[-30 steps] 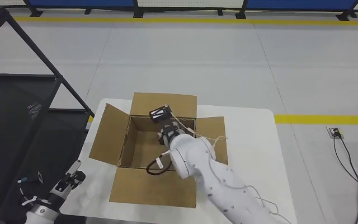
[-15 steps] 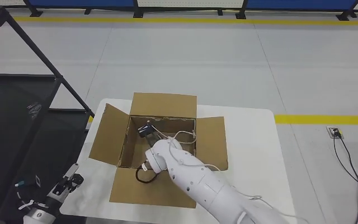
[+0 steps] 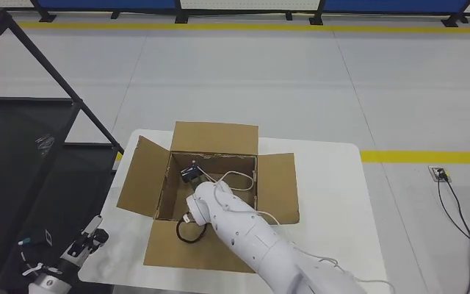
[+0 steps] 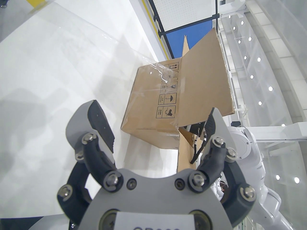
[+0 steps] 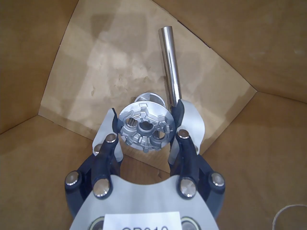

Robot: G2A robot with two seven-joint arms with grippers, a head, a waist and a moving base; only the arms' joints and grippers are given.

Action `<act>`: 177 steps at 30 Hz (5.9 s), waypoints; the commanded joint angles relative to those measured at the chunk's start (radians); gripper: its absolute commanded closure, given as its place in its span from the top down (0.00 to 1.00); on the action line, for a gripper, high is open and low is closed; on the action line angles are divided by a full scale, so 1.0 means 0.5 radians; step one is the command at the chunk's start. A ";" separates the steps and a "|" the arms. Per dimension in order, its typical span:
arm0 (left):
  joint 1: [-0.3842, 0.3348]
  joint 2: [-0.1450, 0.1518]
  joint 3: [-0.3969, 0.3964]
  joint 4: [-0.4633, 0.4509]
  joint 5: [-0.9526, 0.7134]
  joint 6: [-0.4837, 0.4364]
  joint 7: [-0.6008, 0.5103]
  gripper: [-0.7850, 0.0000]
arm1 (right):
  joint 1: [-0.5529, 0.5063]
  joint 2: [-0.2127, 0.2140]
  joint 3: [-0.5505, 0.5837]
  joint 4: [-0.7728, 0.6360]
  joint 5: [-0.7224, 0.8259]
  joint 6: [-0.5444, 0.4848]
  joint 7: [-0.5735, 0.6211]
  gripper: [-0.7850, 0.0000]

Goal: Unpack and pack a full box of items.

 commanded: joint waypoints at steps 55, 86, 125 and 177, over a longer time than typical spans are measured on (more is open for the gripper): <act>0.036 -0.035 0.037 -0.444 -0.199 0.006 0.197 1.00 | -1.393 0.567 1.086 -2.797 -0.703 -0.115 -0.036 1.00; -0.321 -0.038 0.668 -0.599 0.407 0.323 0.060 1.00 | -1.639 0.766 2.257 -2.586 0.499 -0.580 0.042 1.00; -0.399 -0.051 0.857 -0.476 0.445 0.379 0.143 1.00 | -1.249 0.822 1.450 -2.229 0.733 -0.695 -0.171 1.00; -0.129 0.120 0.241 -0.064 0.085 -0.232 -1.483 1.00 | -1.116 0.860 1.426 -2.116 0.459 -0.346 -0.608 1.00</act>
